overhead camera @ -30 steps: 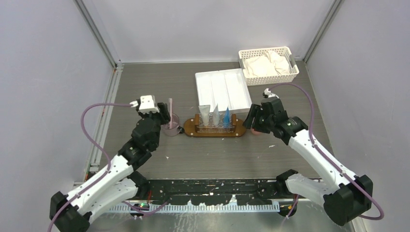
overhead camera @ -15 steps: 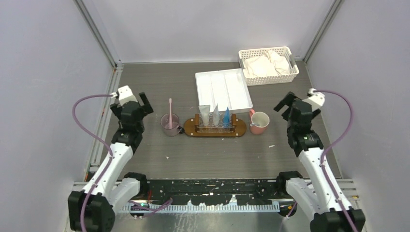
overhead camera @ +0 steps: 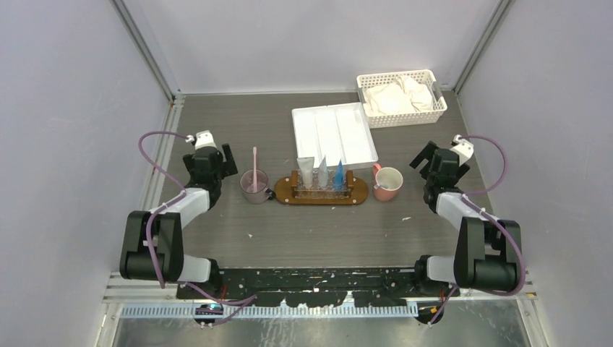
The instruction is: Prepare toiletry sets of a toothbrush and toothpaste on the tray
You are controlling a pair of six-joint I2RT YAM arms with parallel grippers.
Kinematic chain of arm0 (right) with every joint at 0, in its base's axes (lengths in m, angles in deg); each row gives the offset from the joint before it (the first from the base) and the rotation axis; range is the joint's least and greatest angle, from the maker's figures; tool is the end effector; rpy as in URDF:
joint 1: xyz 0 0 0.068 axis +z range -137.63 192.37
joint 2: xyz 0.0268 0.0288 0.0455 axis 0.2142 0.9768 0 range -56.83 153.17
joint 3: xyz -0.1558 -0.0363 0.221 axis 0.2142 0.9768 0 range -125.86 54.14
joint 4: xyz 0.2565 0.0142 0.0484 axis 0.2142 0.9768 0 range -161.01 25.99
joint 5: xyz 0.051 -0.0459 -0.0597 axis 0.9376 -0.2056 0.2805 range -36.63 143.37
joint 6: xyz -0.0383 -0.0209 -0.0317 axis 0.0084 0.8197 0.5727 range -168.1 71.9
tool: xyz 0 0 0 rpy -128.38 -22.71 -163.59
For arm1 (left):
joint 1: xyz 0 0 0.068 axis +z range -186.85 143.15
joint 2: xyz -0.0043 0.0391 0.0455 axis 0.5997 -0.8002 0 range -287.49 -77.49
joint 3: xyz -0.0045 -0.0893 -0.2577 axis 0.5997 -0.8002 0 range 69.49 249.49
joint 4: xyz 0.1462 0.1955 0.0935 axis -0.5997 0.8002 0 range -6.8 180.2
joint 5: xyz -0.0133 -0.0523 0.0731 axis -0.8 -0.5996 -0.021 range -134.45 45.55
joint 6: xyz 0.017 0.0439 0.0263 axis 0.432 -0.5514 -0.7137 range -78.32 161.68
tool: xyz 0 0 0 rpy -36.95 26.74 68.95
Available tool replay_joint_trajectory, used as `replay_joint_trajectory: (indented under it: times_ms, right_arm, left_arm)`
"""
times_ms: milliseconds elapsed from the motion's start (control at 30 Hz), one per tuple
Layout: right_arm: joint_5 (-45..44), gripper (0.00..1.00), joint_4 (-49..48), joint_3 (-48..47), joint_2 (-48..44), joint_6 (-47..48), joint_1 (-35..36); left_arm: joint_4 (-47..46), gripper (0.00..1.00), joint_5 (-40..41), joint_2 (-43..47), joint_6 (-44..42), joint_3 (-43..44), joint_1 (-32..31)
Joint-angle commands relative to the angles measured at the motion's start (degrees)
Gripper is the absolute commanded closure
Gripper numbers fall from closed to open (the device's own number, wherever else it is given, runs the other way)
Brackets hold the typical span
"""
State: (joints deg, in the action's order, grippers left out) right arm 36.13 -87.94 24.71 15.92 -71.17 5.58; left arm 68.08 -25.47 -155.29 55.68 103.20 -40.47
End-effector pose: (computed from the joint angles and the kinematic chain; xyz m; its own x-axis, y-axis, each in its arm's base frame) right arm 0.2548 -0.0411 0.1932 -0.2588 0.4077 -0.8757 0.5193 0.8231 0.2297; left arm 0.2763 -0.0059 0.1920 -0.4148 -0.2031 -0.8870 -0.3345 0.9406 -0.0589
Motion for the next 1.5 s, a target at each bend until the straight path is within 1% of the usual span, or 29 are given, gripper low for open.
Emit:
replay_joint_trajectory:
  times_ms: [0,33,100,233,333,400,433,533,633,767,867,967,1033,1067,1100,1133,1167,1200,1233,1267,1333,1367,1400,1433,1467]
  right_arm:
    - [0.9,0.00,-13.4,0.4,2.9,2.2,-0.5]
    - [0.7,0.00,-15.3,0.6,3.7,2.4,-0.5]
    - [0.6,0.00,-14.0,-0.5,4.4,2.5,-0.8]
    - [-0.4,0.00,-22.4,2.2,4.9,2.5,-0.9]
    - [0.4,0.00,-23.7,0.8,7.3,2.6,-0.9]
    - [0.1,0.00,-26.0,2.0,6.8,2.1,-1.2]
    - [-0.3,0.00,-24.9,2.5,4.9,2.1,-1.4]
    - [-1.6,0.00,-16.9,3.4,-2.8,3.6,-1.6]
    - [-3.1,0.00,-11.3,3.5,-8.6,3.9,-1.6]
    - [-5.4,0.00,-6.9,4.1,-12.1,3.0,-1.5]
    - [-5.7,0.00,-11.6,7.0,-10.0,0.9,-1.5]
    - [-5.5,0.00,-18.6,9.4,-4.4,-0.3,-1.4]
    - [-8.8,0.00,-22.4,10.7,-2.0,1.3,-0.7]
    - [-9.4,0.00,-27.4,12.6,-1.4,2.0,-0.5]
    - [-9.9,0.00,-30.2,13.5,0.0,2.4,-0.4]
    - [-10.5,0.00,-29.4,13.0,0.7,2.3,-0.2]
    - [-11.1,0.00,-30.9,12.8,3.2,2.7,0.6]
    - [-12.1,0.00,-34.3,13.4,4.7,4.1,2.0]
    - [-13.1,0.00,-35.3,13.8,5.4,5.3,3.4]
    - [-13.2,0.00,-36.0,13.9,6.3,6.9,4.8]
    - [-12.4,0.00,-41.5,14.6,9.0,10.6,6.7]
    - [-9.5,0.00,-43.2,14.9,10.9,12.3,8.3]
    - [-6.9,0.00,-48.0,15.6,14.0,13.5,8.6]
    - [-6.5,0.00,-54.6,16.6,17.8,14.7,8.8]
    - [-8.4,0.00,-54.6,16.7,18.0,15.1,9.5]
  left_arm:
    - [-10.9,0.00,-3.0,-1.6,-2.0,0.5,1.0]
    - [-10.7,0.00,-2.9,-1.9,-2.4,1.0,1.0]
    - [-11.8,0.00,-3.6,-3.0,-3.4,1.5,1.1]
    - [-15.0,0.00,-4.3,-5.0,-4.2,2.1,1.0]
    - [-13.6,0.00,-6.7,-7.4,-5.6,5.0,1.1]
    - [-11.2,0.00,-8.5,-6.9,-5.6,5.9,1.1]
    - [-9.2,0.00,-9.5,-5.6,-5.6,6.1,1.1]
    - [-3.4,0.00,-12.0,0.1,-4.1,5.7,1.1]
    - [-2.0,0.00,-12.7,6.9,-2.6,3.2,1.1]
    - [-2.7,0.00,-10.7,13.1,-3.7,-1.7,1.1]
    - [-6.2,0.00,-7.4,14.4,-4.0,-6.3,1.1]
    - [-16.5,0.00,-6.3,11.9,-5.5,-12.4,1.2]
    - [-24.6,0.00,-4.6,8.6,-6.1,-16.7,1.3]
    - [-28.6,0.00,-4.4,6.5,-6.0,-17.5,1.6]
    - [-31.3,0.00,-5.2,4.8,-5.8,-17.9,2.1]
    - [-30.1,0.00,-6.1,4.3,-5.4,-17.0,2.3]
    - [-29.1,0.00,-6.5,3.8,-5.5,-16.3,2.4]
    - [-30.3,0.00,-7.1,2.2,-6.3,-15.8,2.4]
    - [-31.6,0.00,-7.6,0.9,-7.1,-15.5,2.4]
    - [-32.2,0.00,-7.9,-0.4,-7.5,-15.1,2.4]
    - [-33.1,0.00,-8.7,-1.9,-8.4,-14.6,2.5]
    - [-34.3,0.00,-10.0,-3.2,-8.9,-15.0,2.5]
    - [-38.2,0.00,-11.4,-5.0,-9.3,-15.3,2.5]
    - [-40.7,0.00,-13.6,-7.4,-10.2,-15.5,2.5]
    - [-42.8,0.00,-14.6,-9.6,-10.7,-15.4,2.4]
